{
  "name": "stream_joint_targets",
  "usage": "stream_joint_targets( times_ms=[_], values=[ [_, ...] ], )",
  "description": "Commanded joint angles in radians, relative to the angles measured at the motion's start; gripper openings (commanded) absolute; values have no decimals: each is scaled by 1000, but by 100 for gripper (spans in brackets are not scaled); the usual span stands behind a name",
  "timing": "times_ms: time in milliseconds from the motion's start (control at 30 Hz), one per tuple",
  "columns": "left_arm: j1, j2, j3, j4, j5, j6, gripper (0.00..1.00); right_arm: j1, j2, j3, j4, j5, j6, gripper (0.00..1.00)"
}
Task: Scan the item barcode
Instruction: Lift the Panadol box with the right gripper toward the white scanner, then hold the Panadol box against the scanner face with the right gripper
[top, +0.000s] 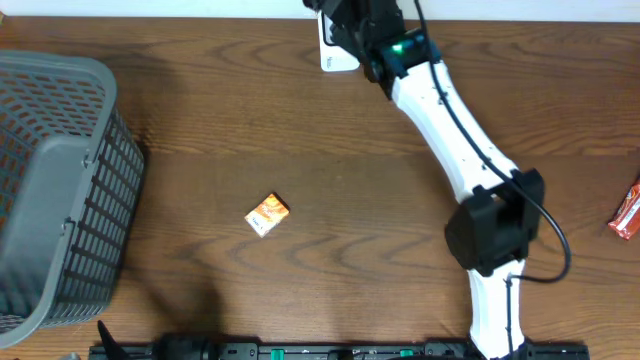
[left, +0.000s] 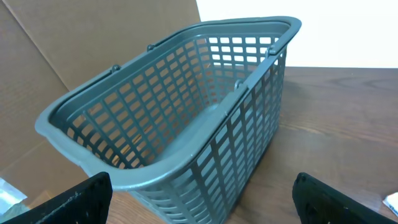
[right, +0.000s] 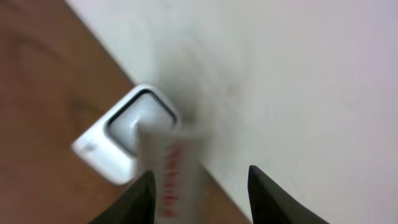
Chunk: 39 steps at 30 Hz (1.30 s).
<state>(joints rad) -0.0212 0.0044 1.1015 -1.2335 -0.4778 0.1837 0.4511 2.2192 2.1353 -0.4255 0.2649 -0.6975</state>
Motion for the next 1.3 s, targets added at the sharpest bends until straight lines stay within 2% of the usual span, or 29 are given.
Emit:
stream_joint_targets(
  times_ms=[0,100,233,267,400,433,633,767,1000,1267],
  values=[
    [5,-1,2,-1,-5,-2,93,10,109,10,155,155,-104,41],
    [5,-1,2,-1,-5,-2,93,18,187,10,318,210,-160,43],
    [5,-1,2,-1,-5,-2,93,40,238,10,310,235,-126,66],
    [5,-1,2,-1,-5,-2,93,44,238,10,275,233,-83,73],
    [5,-1,2,-1,-5,-2,93,67,208,11,153,232,29,83],
    [5,-1,2,-1,-5,-2,93,78,177,11,45,215,84,85],
    [5,-1,2,-1,-5,-2,93,29,110,11,-290,-93,135,99],
    [5,-1,2,-1,-5,-2,93,-60,111,11,-321,-146,182,99],
    [5,-1,2,-1,-5,-2,93,-223,138,11,-328,-434,203,99],
    [5,-1,2,-1,-5,-2,93,-228,212,11,-293,-510,203,99]
  ],
)
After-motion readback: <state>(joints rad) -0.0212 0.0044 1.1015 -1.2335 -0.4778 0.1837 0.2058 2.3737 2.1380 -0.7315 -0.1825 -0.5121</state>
